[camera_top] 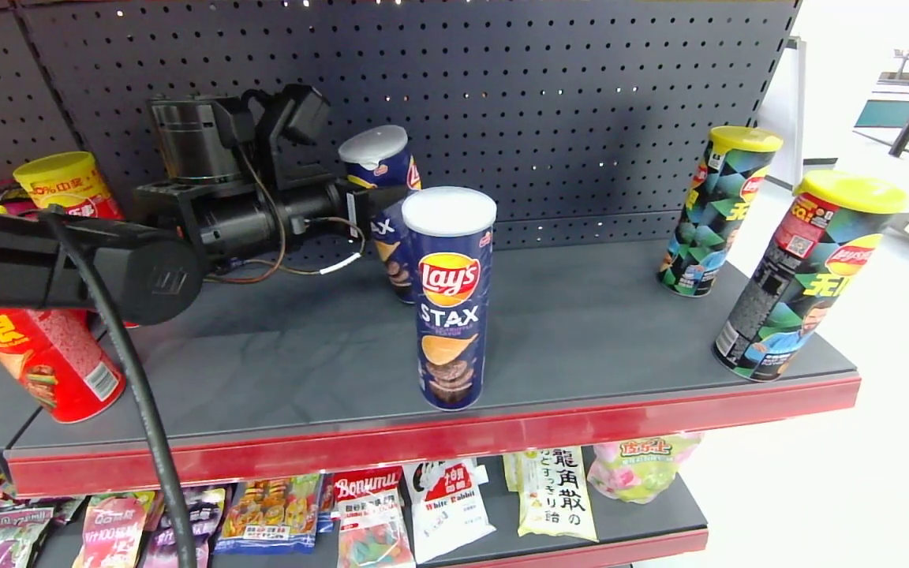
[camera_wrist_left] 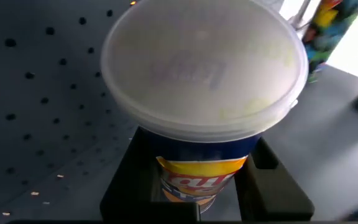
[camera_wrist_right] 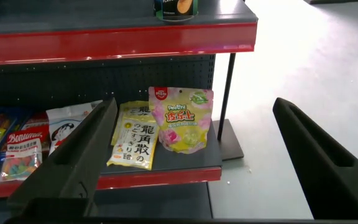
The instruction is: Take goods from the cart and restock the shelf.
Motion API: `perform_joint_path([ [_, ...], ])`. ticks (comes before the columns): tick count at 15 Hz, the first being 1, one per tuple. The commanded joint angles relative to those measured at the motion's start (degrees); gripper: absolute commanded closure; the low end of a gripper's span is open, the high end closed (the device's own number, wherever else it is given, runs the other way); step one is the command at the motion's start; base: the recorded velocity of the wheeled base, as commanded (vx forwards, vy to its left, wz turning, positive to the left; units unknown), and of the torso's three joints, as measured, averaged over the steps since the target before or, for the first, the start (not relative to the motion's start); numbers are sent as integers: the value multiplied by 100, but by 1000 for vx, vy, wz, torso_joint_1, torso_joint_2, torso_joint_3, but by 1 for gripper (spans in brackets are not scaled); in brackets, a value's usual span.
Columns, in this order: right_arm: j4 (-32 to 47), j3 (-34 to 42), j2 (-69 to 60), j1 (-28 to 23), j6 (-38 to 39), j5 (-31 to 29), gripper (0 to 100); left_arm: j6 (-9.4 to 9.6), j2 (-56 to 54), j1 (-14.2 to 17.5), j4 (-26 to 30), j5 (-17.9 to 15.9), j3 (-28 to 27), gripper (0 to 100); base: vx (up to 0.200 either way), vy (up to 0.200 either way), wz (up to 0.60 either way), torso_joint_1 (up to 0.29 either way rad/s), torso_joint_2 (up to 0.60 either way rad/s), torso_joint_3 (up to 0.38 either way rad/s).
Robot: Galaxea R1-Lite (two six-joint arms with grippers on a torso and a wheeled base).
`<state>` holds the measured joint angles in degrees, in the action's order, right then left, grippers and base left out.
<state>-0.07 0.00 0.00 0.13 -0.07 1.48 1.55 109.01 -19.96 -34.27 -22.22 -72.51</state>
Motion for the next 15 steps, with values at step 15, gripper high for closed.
perform_joint_path([
  [15, -1, 0, 9, 4, -1, 2, 0, 135, 376, -210, 192, -1, -466, 100, 0, 0, 0, 0, 0, 0],
])
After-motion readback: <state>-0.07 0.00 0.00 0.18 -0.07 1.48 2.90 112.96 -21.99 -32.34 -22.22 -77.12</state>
